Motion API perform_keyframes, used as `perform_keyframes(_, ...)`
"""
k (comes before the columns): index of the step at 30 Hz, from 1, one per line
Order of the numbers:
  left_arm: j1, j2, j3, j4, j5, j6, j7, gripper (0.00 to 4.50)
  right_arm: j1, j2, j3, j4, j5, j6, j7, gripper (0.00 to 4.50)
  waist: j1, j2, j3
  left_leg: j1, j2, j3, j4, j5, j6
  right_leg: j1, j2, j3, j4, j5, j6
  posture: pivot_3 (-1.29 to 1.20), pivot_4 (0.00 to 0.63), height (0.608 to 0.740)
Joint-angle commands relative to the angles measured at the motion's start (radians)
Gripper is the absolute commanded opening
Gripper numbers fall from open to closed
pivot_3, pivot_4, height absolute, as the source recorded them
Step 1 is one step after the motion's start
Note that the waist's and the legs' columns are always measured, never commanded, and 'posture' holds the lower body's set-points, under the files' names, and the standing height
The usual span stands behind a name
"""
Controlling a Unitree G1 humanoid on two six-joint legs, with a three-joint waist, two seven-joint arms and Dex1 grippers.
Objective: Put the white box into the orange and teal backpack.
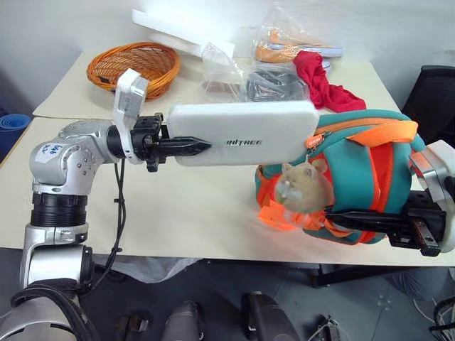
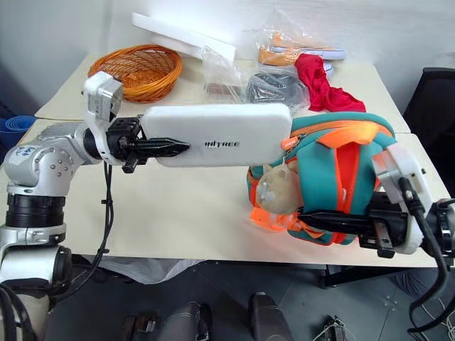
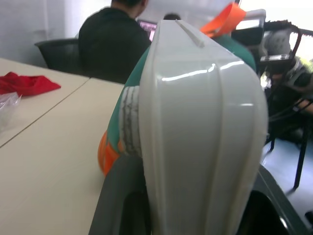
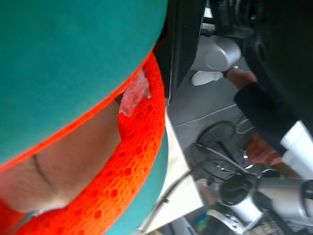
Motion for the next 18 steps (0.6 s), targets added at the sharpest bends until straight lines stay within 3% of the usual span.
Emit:
perform_keyframes(1,-0.055,-0.005,-0.086,0.070,0.157,-0.194,-0.045,1.24,-0.002,-0.008,-0.037,0.000,-0.002,-0.030,0.007,0.02,0.006,0.000,0.000,0.000,0.000,0.000,0.000,-0.001,0.003,0.000,0.000,0.000,0.000,0.000,0.000,0.00,0.150,0.740)
perform_keyframes(7,-0.170,-0.101,-0.097,0.220,0.250,-0.376,-0.018,1.24,0.005,-0.005,-0.028,-0.009,-0.013,-0.047,0.013,0.02,0.019,0.000,0.000,-0.007,0.000,-0.003,0.006,-0.003,0.006,-0.001,0.000,-0.002,-0.003,0.002,0.003,0.00,0.150,0.740)
perform_keyframes(18,-0.353,-0.184,0.031,0.396,0.173,-0.304,-0.024,1.24,0.025,-0.034,-0.104,-0.051,0.082,-0.034,0.038,0.02,0.021,0.000,0.000,-0.013,-0.001,-0.002,0.008,-0.005,0.012,-0.003,0.000,-0.002,-0.008,0.004,0.008,0.00,0.150,0.740)
